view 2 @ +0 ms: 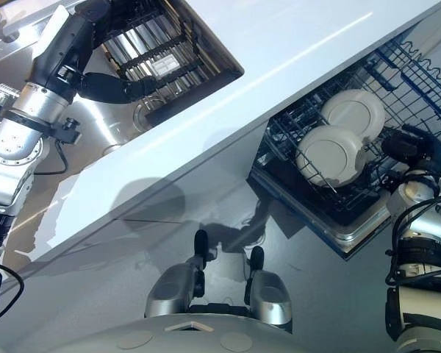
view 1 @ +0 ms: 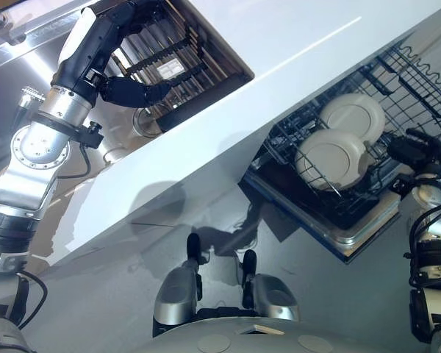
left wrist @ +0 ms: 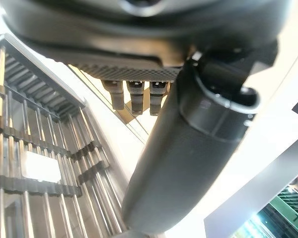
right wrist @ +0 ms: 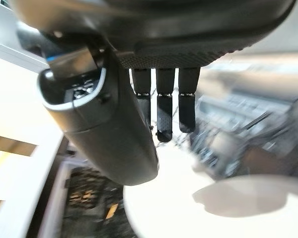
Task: Pick up plates and place into dishwasher.
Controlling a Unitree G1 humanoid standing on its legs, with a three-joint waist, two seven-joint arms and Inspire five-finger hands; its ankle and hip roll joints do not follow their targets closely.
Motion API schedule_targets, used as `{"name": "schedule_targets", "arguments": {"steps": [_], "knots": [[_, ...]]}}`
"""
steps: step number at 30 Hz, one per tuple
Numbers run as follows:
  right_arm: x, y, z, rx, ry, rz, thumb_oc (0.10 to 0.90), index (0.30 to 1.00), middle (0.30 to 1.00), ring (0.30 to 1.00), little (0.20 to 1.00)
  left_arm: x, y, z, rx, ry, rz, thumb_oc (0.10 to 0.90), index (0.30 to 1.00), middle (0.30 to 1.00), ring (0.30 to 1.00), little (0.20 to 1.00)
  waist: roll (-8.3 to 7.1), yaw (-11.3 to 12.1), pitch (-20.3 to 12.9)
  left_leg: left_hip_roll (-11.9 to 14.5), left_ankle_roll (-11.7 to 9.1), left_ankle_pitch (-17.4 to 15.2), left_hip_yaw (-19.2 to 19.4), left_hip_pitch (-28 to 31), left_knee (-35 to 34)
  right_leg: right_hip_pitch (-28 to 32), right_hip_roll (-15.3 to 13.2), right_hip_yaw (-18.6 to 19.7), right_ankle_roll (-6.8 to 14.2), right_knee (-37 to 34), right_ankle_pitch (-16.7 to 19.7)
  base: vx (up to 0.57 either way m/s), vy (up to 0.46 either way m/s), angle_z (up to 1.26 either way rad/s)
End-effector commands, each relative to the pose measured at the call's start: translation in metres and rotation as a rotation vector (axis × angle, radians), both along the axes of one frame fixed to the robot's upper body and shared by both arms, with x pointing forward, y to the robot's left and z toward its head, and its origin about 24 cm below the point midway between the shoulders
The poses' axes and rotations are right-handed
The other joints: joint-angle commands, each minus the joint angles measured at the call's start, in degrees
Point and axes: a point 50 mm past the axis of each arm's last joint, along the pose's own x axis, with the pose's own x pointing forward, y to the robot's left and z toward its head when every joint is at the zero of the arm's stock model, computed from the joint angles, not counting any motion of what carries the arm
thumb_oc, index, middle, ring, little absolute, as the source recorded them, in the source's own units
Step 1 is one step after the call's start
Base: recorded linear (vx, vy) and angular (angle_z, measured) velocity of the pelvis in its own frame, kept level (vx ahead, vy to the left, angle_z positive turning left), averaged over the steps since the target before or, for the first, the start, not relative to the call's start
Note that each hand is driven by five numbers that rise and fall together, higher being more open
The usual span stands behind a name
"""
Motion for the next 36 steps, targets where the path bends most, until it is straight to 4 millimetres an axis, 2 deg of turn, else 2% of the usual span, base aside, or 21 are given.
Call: {"name": "schedule_targets", "arguments": {"steps": [1,4,7,10,17,20,23,24,31,36], "knots": [[-0.012,-0.017,0.015,-0.151,-0.026,-0.053,0.1,0.3,0.3,0.3,0.2,-0.011,0.007,0.009,-0.077,-0.127,0.019,0.8,0.9,0.9,0.9,0.9,1.22,-1.3,-12.6,-3.6,1.5,-9.0,2.0,2.4,0.5,-4.5,0.1,-0.4,3.0,3.1,2.1,0.02,0.048,-0.04],[-0.013,-0.016,0.012,-0.085,-0.101,-0.104,0.1,0.3,0.3,0.3,0.2,-0.011,0.006,0.009,-0.074,-0.128,0.019,0.8,0.9,0.9,0.9,0.9,1.73,-1.5,-12.5,-3.7,1.6,-9.1,2.3,2.6,0.5,-4.7,-0.2,-0.4,3.2,3.5,2.0,0.02,0.039,-0.06],[-0.017,-0.013,0.002,0.131,-0.278,-0.195,0.1,0.3,0.3,0.3,0.2,-0.01,0.006,0.007,-0.081,-0.124,0.022,0.8,0.9,0.9,0.9,0.9,2.55,-1.4,-12.4,-3.8,1.8,-8.7,2.5,2.2,0.9,-5.3,-0.7,-0.5,3.4,4.0,2.5,0.0,0.039,-0.02],[-0.019,-0.011,-0.008,0.204,-0.294,-0.214,0.1,0.3,0.3,0.3,0.2,-0.009,0.007,0.006,-0.086,-0.117,0.024,0.8,0.9,0.9,0.9,0.9,2.97,-1.4,-12.7,-4.0,1.8,-9.3,2.2,2.7,0.7,-5.1,-0.9,-0.6,3.8,4.2,2.0,0.07,0.028,0.0],[-0.025,-0.008,-0.038,0.131,-0.038,-0.172,0.1,0.3,0.3,0.3,0.2,-0.013,0.005,0.009,-0.075,-0.125,0.018,0.8,0.9,0.9,0.9,0.9,3.69,-0.7,-12.4,-4.1,2.0,-9.0,1.8,1.9,1.4,-5.7,-1.4,-1.0,3.8,5.2,1.7,0.05,0.008,0.01],[-0.026,-0.012,-0.043,-0.06,0.184,-0.105,0.1,0.3,0.3,0.3,0.2,-0.015,0.002,0.017,-0.068,-0.154,0.014,0.8,0.9,0.9,0.9,0.9,3.84,-0.3,-11.6,-4.3,2.0,-8.7,1.3,0.7,2.1,-6.5,-1.5,-0.8,3.7,5.8,1.6,0.0,-0.009,0.05],[-0.029,-0.023,-0.04,-0.329,0.43,-0.031,0.1,0.3,0.3,0.3,0.2,-0.018,0.002,0.026,-0.065,-0.193,0.018,0.8,0.9,0.9,0.9,0.9,3.96,0.1,-10.4,-4.4,2.0,-8.6,1.0,-0.4,2.8,-7.2,-1.7,-0.6,3.8,5.8,1.9,-0.02,-0.007,0.06],[-0.028,-0.025,-0.039,-0.371,0.474,-0.013,0.1,0.3,0.3,0.3,0.2,-0.019,0.001,0.029,-0.062,-0.207,0.017,0.8,0.9,0.9,0.9,0.9,3.98,0.2,-9.9,-4.4,2.0,-8.5,0.9,-0.7,2.9,-7.4,-1.7,-0.5,3.8,5.8,2.1,-0.04,-0.011,0.05],[-0.008,-0.022,-0.031,-0.378,0.561,-0.014,0.1,0.3,0.3,0.3,0.2,-0.021,-0.006,0.058,-0.054,-0.322,0.02,0.8,0.9,0.9,0.9,0.9,4.49,1.8,-5.2,-4.7,2.1,-7.9,0.5,-5.1,4.6,-10.0,-1.8,-0.7,3.4,6.2,2.1,-0.16,-0.023,0.1],[-0.01,-0.022,-0.043,-0.342,0.644,0.008,0.1,0.3,0.3,0.3,0.2,-0.022,-0.009,0.063,-0.041,-0.326,0.008,0.8,0.9,0.9,0.9,0.9,4.87,3.1,-4.1,-4.6,2.3,-7.7,-0.5,-5.0,4.9,-10.0,-2.3,-1.7,3.5,6.8,2.2,0.02,-0.015,0.08]]}}
